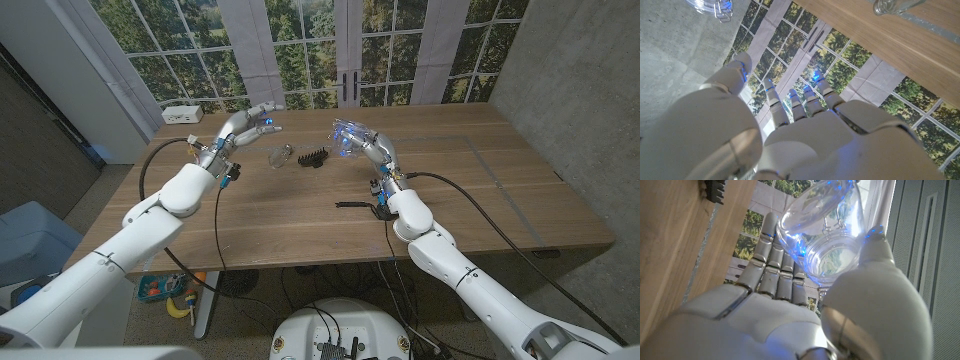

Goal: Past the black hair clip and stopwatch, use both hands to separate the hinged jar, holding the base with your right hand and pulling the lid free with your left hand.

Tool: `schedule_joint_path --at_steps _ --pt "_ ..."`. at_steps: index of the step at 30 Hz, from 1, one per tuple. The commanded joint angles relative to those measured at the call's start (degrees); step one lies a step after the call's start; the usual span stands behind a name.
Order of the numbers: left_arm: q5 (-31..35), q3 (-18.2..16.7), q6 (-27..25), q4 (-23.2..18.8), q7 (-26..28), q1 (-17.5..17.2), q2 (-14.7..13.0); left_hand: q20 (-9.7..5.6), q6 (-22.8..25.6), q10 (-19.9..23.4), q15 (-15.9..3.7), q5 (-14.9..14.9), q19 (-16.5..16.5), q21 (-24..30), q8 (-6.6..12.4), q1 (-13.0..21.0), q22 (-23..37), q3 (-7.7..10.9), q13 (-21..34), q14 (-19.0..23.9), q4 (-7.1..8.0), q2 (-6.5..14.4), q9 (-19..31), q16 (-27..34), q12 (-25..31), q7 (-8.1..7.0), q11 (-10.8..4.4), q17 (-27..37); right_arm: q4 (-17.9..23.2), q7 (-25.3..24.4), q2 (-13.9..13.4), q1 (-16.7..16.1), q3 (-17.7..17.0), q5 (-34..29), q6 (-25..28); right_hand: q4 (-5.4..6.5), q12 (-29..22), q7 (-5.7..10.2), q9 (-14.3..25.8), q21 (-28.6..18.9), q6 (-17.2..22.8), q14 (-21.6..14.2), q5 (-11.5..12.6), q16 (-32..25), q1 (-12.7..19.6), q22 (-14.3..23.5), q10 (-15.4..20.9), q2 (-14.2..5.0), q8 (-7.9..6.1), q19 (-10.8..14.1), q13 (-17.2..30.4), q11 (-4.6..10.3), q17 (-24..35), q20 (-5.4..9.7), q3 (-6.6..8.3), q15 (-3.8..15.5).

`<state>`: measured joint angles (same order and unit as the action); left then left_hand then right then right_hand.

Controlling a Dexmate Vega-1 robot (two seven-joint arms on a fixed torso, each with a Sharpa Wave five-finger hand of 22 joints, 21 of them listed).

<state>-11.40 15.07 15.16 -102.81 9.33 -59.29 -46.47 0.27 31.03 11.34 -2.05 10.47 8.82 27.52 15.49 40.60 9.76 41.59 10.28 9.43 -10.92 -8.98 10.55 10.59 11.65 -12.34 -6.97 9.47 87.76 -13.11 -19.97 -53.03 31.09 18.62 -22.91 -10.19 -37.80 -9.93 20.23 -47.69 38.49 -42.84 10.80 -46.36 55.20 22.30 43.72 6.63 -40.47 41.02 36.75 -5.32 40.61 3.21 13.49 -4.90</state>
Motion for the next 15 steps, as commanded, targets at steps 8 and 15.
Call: schedule_joint_path --at_steps 8,15 --pt "2.9 2.2 5.0 1.6 0.2 1.4 3.4 -0.48 3.5 0.9 -2.22 1.6 2.3 -1.0 0.52 3.5 0.3 -4.69 0.3 0.6 0.54 -1.4 0.2 0.1 0.0 -0.01 -0.73 0.3 6.5 4.2 -0.4 -3.0 -1.4 10.4 4.0 1.28 -0.3 7.64 2.1 -1.3 8.6 -21.3 -0.3 -2.0 15.8 -0.1 11.3 -15.55 0.10 0.1 8.3 10.45 25.6 5.41 6.30 17.68" --pt "3.4 2.8 6.6 2.4 0.6 1.8 4.9 -0.98 6.3 1.4 -3.02 1.5 3.4 -1.5 1.09 6.0 0.3 -6.78 0.3 1.1 0.57 -1.0 0.3 0.1 0.0 -0.03 -1.44 0.3 9.3 4.4 -0.8 -4.0 -1.6 13.6 6.3 1.27 -0.3 7.62 2.2 -1.8 8.6 -21.3 -0.4 -2.0 15.8 -0.2 11.3 -15.55 0.25 0.0 8.4 10.47 26.2 5.42 6.37 17.67"
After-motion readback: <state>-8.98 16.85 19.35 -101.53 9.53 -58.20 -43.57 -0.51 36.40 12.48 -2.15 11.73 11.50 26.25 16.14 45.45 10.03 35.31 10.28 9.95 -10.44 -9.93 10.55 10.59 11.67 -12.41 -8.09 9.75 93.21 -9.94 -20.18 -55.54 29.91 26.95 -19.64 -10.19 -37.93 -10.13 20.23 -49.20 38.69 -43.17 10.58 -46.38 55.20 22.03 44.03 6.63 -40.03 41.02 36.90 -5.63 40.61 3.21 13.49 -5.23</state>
